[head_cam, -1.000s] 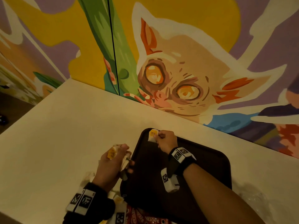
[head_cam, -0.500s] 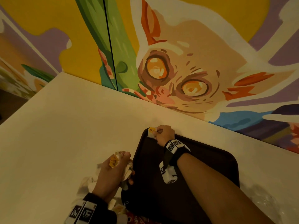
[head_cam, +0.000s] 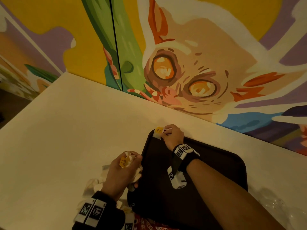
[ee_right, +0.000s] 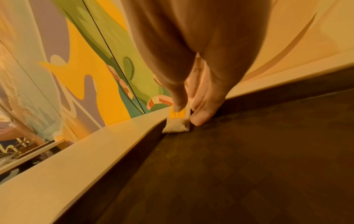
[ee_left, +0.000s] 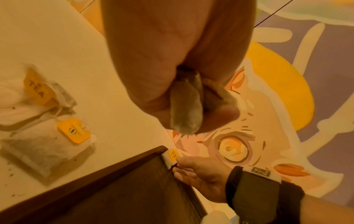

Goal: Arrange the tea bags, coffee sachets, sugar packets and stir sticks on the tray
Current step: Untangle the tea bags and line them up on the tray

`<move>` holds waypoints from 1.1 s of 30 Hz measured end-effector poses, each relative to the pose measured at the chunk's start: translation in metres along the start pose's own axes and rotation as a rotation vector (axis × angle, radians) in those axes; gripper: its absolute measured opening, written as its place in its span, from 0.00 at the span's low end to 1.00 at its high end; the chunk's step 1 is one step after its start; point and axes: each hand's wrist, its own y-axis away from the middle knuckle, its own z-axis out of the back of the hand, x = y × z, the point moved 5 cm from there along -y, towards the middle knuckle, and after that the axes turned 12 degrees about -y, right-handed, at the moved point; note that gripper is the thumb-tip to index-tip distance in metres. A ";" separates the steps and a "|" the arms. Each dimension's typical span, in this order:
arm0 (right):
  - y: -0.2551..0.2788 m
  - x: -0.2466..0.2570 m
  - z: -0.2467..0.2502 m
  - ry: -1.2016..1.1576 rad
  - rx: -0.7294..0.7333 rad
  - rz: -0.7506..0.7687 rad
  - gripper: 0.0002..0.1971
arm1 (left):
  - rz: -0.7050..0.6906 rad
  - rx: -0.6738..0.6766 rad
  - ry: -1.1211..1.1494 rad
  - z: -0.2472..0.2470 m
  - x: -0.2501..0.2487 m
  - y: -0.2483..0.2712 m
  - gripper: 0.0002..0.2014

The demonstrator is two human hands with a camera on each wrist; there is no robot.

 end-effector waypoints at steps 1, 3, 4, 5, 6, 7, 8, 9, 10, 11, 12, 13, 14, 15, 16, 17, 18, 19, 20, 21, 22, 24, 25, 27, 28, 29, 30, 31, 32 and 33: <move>0.003 0.001 0.004 0.001 0.001 0.006 0.14 | -0.011 -0.003 -0.007 -0.001 -0.001 0.000 0.08; 0.012 0.005 0.010 -0.006 0.006 0.036 0.12 | -0.029 -0.005 -0.015 -0.002 -0.003 0.001 0.07; 0.018 0.008 0.014 -0.022 0.014 0.051 0.10 | -0.039 0.002 -0.019 -0.003 -0.005 0.001 0.07; 0.026 0.012 0.016 -0.060 0.038 0.060 0.09 | -0.049 0.016 -0.027 -0.005 -0.006 0.002 0.08; 0.035 0.016 0.018 -0.104 0.081 0.064 0.07 | -0.058 0.034 -0.040 -0.007 -0.008 0.003 0.08; 0.045 0.022 0.020 -0.153 0.144 0.074 0.06 | -0.067 0.051 -0.057 -0.009 -0.010 0.004 0.09; 0.057 0.030 0.022 -0.190 0.222 0.085 0.05 | -0.074 0.067 -0.077 -0.012 -0.011 0.005 0.09; 0.072 0.038 0.024 -0.220 0.303 0.098 0.05 | -0.082 0.080 -0.098 -0.014 -0.013 0.006 0.09; 0.086 0.046 0.026 -0.242 0.379 0.117 0.06 | -0.097 0.088 -0.119 -0.016 -0.014 0.008 0.09; 0.100 0.053 0.028 -0.257 0.446 0.136 0.08 | -0.119 0.093 -0.142 -0.018 -0.016 0.009 0.09; 0.114 0.059 0.031 -0.268 0.502 0.151 0.11 | -0.146 0.099 -0.171 -0.020 -0.019 0.012 0.09; 0.126 0.063 0.033 -0.279 0.545 0.155 0.13 | -0.173 0.102 -0.198 -0.023 -0.021 0.014 0.09; 0.137 0.066 0.035 -0.286 0.571 0.156 0.14 | -0.198 0.104 -0.218 -0.025 -0.024 0.017 0.09; 0.146 0.067 0.037 -0.279 0.579 0.158 0.14 | -0.229 0.105 -0.237 -0.027 -0.027 0.019 0.08; 0.153 0.066 0.039 -0.263 0.570 0.169 0.13 | -0.268 0.104 -0.262 -0.028 -0.029 0.021 0.07; 0.158 0.065 0.041 -0.240 0.544 0.192 0.12 | -0.312 0.097 -0.294 -0.030 -0.031 0.023 0.07; 0.161 0.063 0.043 -0.223 0.510 0.220 0.11 | -0.348 0.092 -0.323 -0.032 -0.033 0.025 0.07; 0.164 0.061 0.046 -0.217 0.475 0.242 0.09 | -0.369 0.093 -0.343 -0.033 -0.033 0.028 0.07; 0.166 0.058 0.048 -0.225 0.444 0.252 0.08 | -0.378 0.099 -0.344 -0.035 -0.033 0.030 0.08; 0.169 0.056 0.051 -0.242 0.418 0.252 0.08 | -0.382 0.105 -0.337 -0.036 -0.034 0.034 0.09; 0.170 0.054 0.053 -0.262 0.393 0.247 0.07 | -0.391 0.104 -0.330 -0.037 -0.034 0.037 0.11; 0.175 0.051 0.059 -0.296 0.359 0.240 0.07 | -0.390 0.102 -0.320 -0.037 -0.035 0.044 0.13; 0.177 0.050 0.061 -0.306 0.350 0.238 0.07 | -0.377 0.107 -0.309 -0.037 -0.034 0.047 0.13; 0.182 0.049 0.066 -0.317 0.325 0.244 0.07 | -0.372 0.124 -0.286 -0.036 -0.032 0.052 0.14; 0.183 0.048 0.069 -0.333 0.309 0.248 0.07 | -0.377 0.133 -0.275 -0.035 -0.031 0.054 0.15; 0.185 0.048 0.071 -0.360 0.294 0.248 0.07 | -0.381 0.137 -0.266 -0.034 -0.030 0.055 0.16; 0.186 0.049 0.074 -0.398 0.283 0.243 0.07 | -0.381 0.139 -0.258 -0.031 -0.029 0.057 0.16; 0.187 0.049 0.077 -0.436 0.278 0.235 0.07 | -0.375 0.138 -0.251 -0.029 -0.029 0.058 0.15; 0.188 0.050 0.080 -0.467 0.276 0.227 0.08 | -0.370 0.133 -0.242 -0.027 -0.028 0.059 0.14; 0.188 0.050 0.082 -0.486 0.278 0.223 0.08 | -0.363 0.120 -0.230 -0.024 -0.028 0.059 0.13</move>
